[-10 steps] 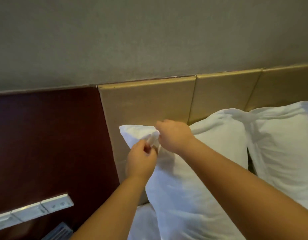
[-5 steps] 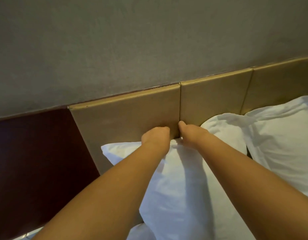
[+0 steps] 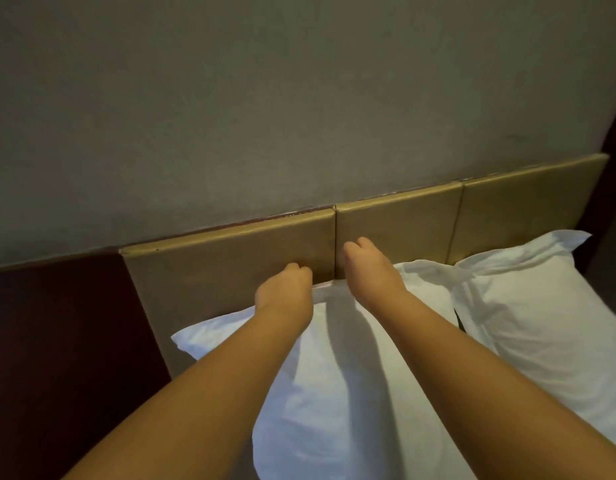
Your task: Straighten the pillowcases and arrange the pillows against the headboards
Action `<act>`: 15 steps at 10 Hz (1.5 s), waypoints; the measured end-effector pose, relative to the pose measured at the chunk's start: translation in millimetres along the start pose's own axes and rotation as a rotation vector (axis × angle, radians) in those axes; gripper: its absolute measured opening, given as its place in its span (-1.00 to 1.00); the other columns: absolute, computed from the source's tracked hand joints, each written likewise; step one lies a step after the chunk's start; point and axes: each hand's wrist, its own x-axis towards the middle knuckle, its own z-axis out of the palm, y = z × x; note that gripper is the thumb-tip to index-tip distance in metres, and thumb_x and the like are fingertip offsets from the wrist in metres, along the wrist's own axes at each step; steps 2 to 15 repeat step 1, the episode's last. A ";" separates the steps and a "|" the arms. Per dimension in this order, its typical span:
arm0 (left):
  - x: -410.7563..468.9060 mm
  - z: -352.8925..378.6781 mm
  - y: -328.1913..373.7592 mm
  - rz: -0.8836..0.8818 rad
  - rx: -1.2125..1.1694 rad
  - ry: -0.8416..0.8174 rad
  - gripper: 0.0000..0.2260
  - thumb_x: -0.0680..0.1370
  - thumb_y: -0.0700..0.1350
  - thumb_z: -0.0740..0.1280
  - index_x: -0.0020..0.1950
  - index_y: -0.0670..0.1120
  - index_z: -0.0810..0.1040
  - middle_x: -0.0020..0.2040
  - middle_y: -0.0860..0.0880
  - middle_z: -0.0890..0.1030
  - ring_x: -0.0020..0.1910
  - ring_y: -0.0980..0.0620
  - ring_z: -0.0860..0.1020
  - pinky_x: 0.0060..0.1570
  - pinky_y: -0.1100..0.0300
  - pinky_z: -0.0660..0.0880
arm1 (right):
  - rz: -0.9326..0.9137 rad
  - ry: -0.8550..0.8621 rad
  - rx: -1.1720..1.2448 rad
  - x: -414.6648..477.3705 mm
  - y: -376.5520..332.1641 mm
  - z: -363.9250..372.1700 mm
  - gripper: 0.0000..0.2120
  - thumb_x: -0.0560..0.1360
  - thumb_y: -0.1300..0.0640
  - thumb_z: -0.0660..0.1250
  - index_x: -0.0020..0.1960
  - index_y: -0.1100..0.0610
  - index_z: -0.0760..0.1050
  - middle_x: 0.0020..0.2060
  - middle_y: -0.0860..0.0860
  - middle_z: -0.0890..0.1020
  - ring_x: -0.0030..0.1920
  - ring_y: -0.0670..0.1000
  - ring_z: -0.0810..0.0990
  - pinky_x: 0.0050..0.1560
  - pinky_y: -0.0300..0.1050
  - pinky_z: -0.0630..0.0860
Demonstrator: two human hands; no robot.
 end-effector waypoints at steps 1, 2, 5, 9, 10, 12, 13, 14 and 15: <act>-14.6 -11.9 -2.4 0.080 -0.070 0.083 -0.91 0.60 -0.08 0.25 0.10 -0.01 0.45 0.02 -0.03 0.45 -0.13 -0.04 0.52 -0.20 0.12 0.48 | -0.011 -0.015 0.020 1.3 -16.1 -2.0 -0.91 0.55 0.17 0.28 0.05 0.08 0.48 -0.02 0.04 0.52 -0.14 0.03 0.49 -0.06 -0.10 0.55; -14.6 -11.9 -2.4 0.080 -0.070 0.083 -0.91 0.60 -0.08 0.25 0.10 -0.01 0.45 0.02 -0.03 0.45 -0.13 -0.04 0.52 -0.20 0.12 0.48 | -0.011 -0.015 0.020 1.3 -16.1 -2.0 -0.91 0.55 0.17 0.28 0.05 0.08 0.48 -0.02 0.04 0.52 -0.14 0.03 0.49 -0.06 -0.10 0.55; -14.6 -11.9 -2.4 0.080 -0.070 0.083 -0.91 0.60 -0.08 0.25 0.10 -0.01 0.45 0.02 -0.03 0.45 -0.13 -0.04 0.52 -0.20 0.12 0.48 | -0.011 -0.015 0.020 1.3 -16.1 -2.0 -0.91 0.55 0.17 0.28 0.05 0.08 0.48 -0.02 0.04 0.52 -0.14 0.03 0.49 -0.06 -0.10 0.55; -14.6 -11.9 -2.4 0.080 -0.070 0.083 -0.91 0.60 -0.08 0.25 0.10 -0.01 0.45 0.02 -0.03 0.45 -0.13 -0.04 0.52 -0.20 0.12 0.48 | -0.011 -0.015 0.020 1.3 -16.1 -2.0 -0.91 0.55 0.17 0.28 0.05 0.08 0.48 -0.02 0.04 0.52 -0.14 0.03 0.49 -0.06 -0.10 0.55; -14.6 -11.9 -2.4 0.080 -0.070 0.083 -0.91 0.60 -0.08 0.25 0.10 -0.01 0.45 0.02 -0.03 0.45 -0.13 -0.04 0.52 -0.20 0.12 0.48 | -0.011 -0.015 0.020 1.3 -16.1 -2.0 -0.91 0.55 0.17 0.28 0.05 0.08 0.48 -0.02 0.04 0.52 -0.14 0.03 0.49 -0.06 -0.10 0.55; -14.6 -11.9 -2.4 0.080 -0.070 0.083 -0.91 0.60 -0.08 0.25 0.10 -0.01 0.45 0.02 -0.03 0.45 -0.13 -0.04 0.52 -0.20 0.12 0.48 | -0.011 -0.015 0.020 1.3 -16.1 -2.0 -0.91 0.55 0.17 0.28 0.05 0.08 0.48 -0.02 0.04 0.52 -0.14 0.03 0.49 -0.06 -0.10 0.55; -14.6 -11.9 -2.4 0.080 -0.070 0.083 -0.91 0.60 -0.08 0.25 0.10 -0.01 0.45 0.02 -0.03 0.45 -0.13 -0.04 0.52 -0.20 0.12 0.48 | -0.011 -0.015 0.020 1.3 -16.1 -2.0 -0.91 0.55 0.17 0.28 0.05 0.08 0.48 -0.02 0.04 0.52 -0.14 0.03 0.49 -0.06 -0.10 0.55; -14.6 -11.9 -2.4 0.080 -0.070 0.083 -0.91 0.60 -0.08 0.25 0.10 -0.01 0.45 0.02 -0.03 0.45 -0.13 -0.04 0.52 -0.20 0.12 0.48 | -0.011 -0.015 0.020 1.3 -16.1 -2.0 -0.91 0.55 0.17 0.28 0.05 0.08 0.48 -0.02 0.04 0.52 -0.14 0.03 0.49 -0.06 -0.10 0.55; -14.6 -11.9 -2.4 0.080 -0.070 0.083 -0.91 0.60 -0.08 0.25 0.10 -0.01 0.45 0.02 -0.03 0.45 -0.13 -0.04 0.52 -0.20 0.12 0.48 | -0.011 -0.015 0.020 1.3 -16.1 -2.0 -0.91 0.55 0.17 0.28 0.05 0.08 0.48 -0.02 0.04 0.52 -0.14 0.03 0.49 -0.06 -0.10 0.55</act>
